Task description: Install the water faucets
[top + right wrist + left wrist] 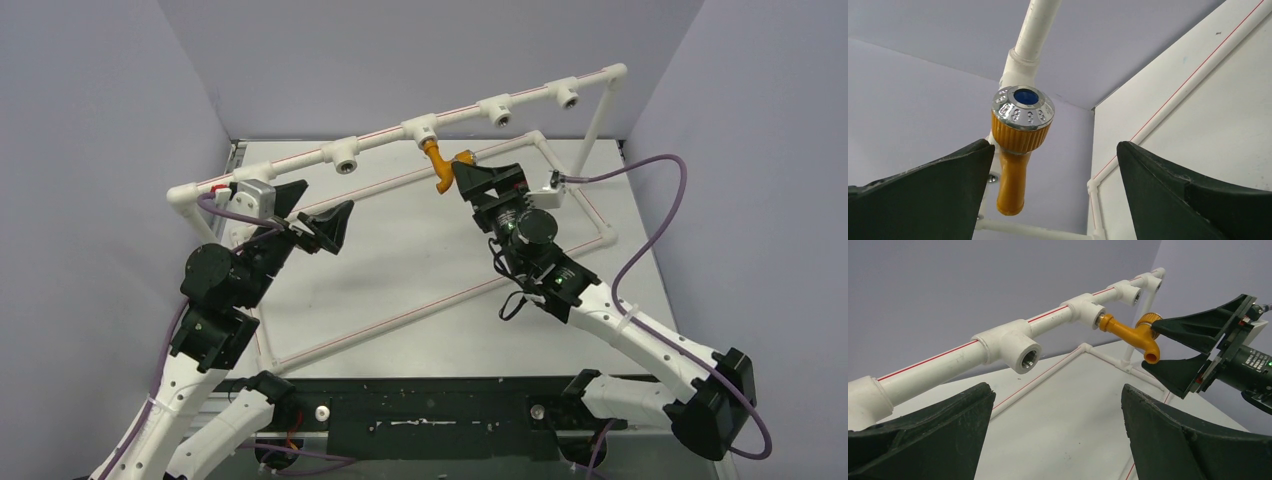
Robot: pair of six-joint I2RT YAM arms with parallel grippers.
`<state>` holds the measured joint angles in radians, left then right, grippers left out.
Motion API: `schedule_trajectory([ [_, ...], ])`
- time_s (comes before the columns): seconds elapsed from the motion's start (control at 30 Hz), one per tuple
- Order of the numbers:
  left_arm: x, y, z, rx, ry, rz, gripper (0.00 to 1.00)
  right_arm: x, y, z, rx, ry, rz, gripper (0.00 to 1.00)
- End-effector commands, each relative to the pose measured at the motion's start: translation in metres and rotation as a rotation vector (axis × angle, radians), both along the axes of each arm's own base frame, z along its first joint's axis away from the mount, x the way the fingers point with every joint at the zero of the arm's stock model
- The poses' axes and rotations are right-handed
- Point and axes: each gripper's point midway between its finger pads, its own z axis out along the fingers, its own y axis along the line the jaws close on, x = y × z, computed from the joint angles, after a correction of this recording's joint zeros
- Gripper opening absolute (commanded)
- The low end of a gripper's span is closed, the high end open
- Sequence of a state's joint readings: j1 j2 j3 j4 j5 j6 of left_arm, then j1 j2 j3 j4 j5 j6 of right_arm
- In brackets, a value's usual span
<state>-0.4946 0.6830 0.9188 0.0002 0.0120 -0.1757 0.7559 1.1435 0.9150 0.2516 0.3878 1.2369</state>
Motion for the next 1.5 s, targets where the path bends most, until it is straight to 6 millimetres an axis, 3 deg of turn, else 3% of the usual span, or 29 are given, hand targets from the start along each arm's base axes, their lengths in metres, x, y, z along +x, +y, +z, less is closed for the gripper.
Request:
schedule_trajectory([
  [0.0,-0.004,0.005,0.024,-0.032,-0.054,0.010,0.97,-0.009,-0.023,0.019,-0.132,-0.095,-0.038,1.00],
  [0.3,-0.005,0.006,0.025,-0.034,-0.057,0.012,0.97,-0.026,-0.052,0.039,-0.550,-0.276,-0.052,0.98],
  [0.53,-0.005,0.006,0.025,-0.033,-0.056,0.010,0.97,-0.039,-0.040,0.062,-1.040,-0.563,0.088,1.00],
  [0.87,-0.005,0.006,0.025,-0.036,-0.058,0.012,0.97,-0.057,-0.031,0.066,-1.724,-1.044,0.161,1.00],
  [1.13,-0.007,0.007,0.027,-0.039,-0.064,0.012,0.97,-0.042,-0.029,0.058,-2.304,-1.096,-0.026,1.00],
  [1.3,-0.007,0.007,0.027,-0.038,-0.064,0.012,0.97,-0.037,-0.017,0.077,-2.450,-1.155,-0.185,1.00],
  [1.47,-0.007,0.007,0.027,-0.038,-0.063,0.010,0.97,-0.024,-0.004,0.083,-2.593,-1.169,-0.266,1.00],
])
